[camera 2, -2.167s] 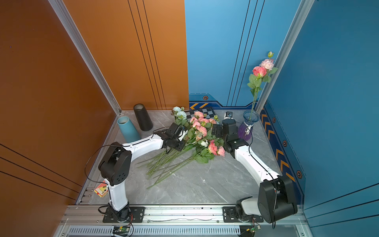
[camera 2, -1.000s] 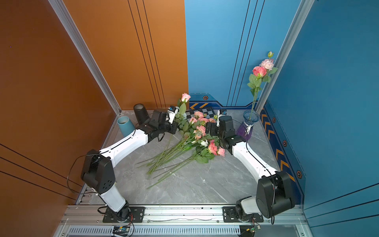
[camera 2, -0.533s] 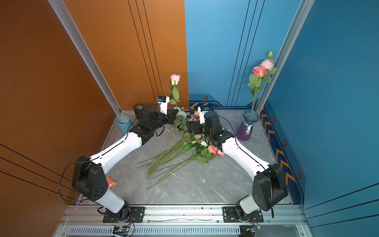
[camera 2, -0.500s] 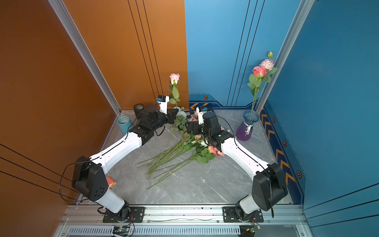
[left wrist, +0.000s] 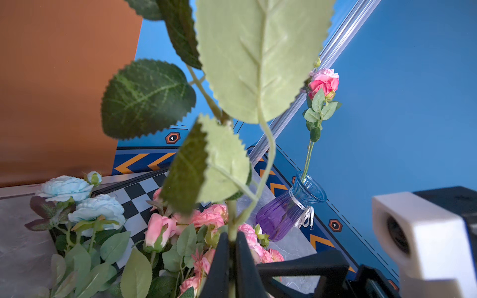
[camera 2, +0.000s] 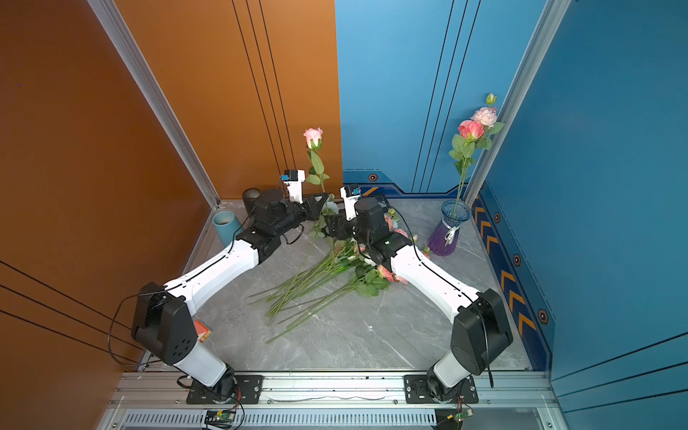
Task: Place the pink flowers into the vase
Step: Pick up the flower at the center of the board, then place the flower in the vase.
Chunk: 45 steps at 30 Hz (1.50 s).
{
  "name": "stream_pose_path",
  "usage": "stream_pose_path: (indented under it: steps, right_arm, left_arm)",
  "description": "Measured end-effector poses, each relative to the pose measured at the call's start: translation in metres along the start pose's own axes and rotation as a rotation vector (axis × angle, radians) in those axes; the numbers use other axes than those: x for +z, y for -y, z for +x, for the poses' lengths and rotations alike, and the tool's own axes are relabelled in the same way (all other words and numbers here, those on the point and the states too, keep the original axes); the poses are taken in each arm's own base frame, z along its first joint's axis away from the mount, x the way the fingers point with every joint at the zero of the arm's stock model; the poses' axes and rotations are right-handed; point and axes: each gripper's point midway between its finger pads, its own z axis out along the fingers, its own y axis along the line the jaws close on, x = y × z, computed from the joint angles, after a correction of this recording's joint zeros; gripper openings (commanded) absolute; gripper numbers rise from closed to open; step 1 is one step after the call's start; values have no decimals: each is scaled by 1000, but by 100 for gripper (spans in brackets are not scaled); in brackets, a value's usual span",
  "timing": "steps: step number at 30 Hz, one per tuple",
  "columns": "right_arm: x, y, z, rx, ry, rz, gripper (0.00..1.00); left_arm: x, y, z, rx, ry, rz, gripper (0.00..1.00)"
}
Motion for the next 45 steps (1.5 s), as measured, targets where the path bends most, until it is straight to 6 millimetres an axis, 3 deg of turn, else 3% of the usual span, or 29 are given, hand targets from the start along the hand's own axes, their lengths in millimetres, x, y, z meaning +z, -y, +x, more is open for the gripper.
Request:
stream_pose_path:
  steps: [7,14,17,30,40,45]
  right_arm:
    - [8,5,1,-36,-1,38,55]
    - [7,-2,-11,-74,24,37,24]
    - [8,-7,-13,-84,27,31,16]
    - [18,-7,-5,-84,7,32,20]
    - [20,-10,-1,-83,-5,25,0]
    - [20,-9,1,-86,-12,32,0]
  left_arm:
    - [1,8,2,-12,1,25,0]
    - [1,2,13,-25,-17,15,0]
    - [1,1,15,-27,-21,12,0]
    - [1,-1,17,-34,-22,10,0]
    - [0,-5,17,-37,-20,5,1]
    - [0,-7,18,-51,-21,6,17]
